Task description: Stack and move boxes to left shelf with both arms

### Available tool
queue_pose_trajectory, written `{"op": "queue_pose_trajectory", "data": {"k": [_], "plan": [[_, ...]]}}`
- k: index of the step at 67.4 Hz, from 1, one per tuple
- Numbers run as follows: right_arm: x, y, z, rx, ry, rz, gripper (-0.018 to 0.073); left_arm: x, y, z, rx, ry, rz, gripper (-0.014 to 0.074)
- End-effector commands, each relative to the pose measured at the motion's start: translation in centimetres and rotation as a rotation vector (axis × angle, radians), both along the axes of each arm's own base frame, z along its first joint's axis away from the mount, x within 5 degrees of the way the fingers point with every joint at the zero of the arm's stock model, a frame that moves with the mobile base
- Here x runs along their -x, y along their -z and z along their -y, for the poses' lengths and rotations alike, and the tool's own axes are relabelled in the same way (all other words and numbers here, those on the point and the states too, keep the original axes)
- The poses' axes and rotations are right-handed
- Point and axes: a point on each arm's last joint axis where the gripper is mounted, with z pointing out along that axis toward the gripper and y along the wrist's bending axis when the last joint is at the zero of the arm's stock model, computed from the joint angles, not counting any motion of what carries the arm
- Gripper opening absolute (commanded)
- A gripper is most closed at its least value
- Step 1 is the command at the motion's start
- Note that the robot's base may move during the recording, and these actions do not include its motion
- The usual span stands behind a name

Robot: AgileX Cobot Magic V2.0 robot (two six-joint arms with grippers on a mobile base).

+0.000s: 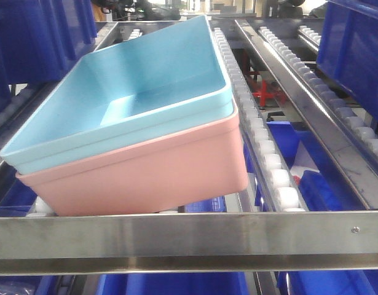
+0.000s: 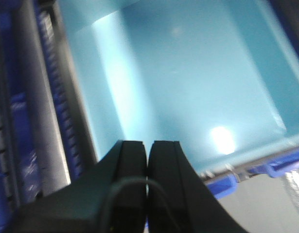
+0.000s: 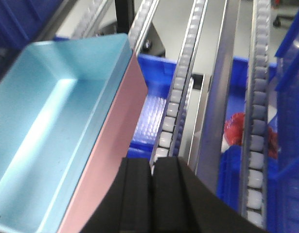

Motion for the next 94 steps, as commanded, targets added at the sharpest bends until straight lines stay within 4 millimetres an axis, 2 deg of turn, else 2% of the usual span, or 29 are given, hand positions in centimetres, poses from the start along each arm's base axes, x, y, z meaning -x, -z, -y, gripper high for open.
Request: {"op": "queue_pose_trajectory", "data": {"k": [1,5,16,23,29,34,73,78,86,94], "plan": [[2.2,-0.9,1.4,-0.037,-0.036,0.141,0.0055,2.1,-1.6,-0.6,0.080,0.094,0.116,-0.0005],[4.0,0.1,2.6,-0.051,-0.043,0.165,0.0055,3.5,-1.3,-1.2,0.105,0.152,0.135,-0.0005],[6.9,3.6,4.6,-0.060,-0.059,0.193,0.0055,6.2,0.1,-2.2,0.148,0.300,0.185,-0.0005],[8.4,5.9,5.6,-0.065,-0.065,0.207,0.0055,7.0,1.2,-2.6,0.147,0.343,0.187,-0.0005],[9.3,7.1,6.1,-0.081,-0.077,0.234,0.0055,7.1,1.7,-2.6,0.138,0.353,0.180,-0.0005],[9.7,7.4,6.3,-0.097,-0.087,0.261,0.0055,7.1,1.7,-2.6,0.137,0.353,0.180,-0.0006],[9.7,7.5,6.3,-0.096,-0.090,0.264,0.0055,7.1,1.8,-2.7,0.133,0.350,0.174,-0.0006],[9.7,7.5,6.3,-0.096,-0.090,0.264,0.0055,7.4,1.8,-2.4,0.182,0.359,0.131,-0.0006],[9.7,7.5,6.3,-0.096,-0.090,0.264,0.0055,8.6,1.8,-1.9,0.268,0.460,0.038,-0.0006],[9.7,7.5,6.3,-0.096,-0.090,0.264,0.0055,9.7,2.0,-1.8,0.279,0.615,0.087,-0.0006]]}}
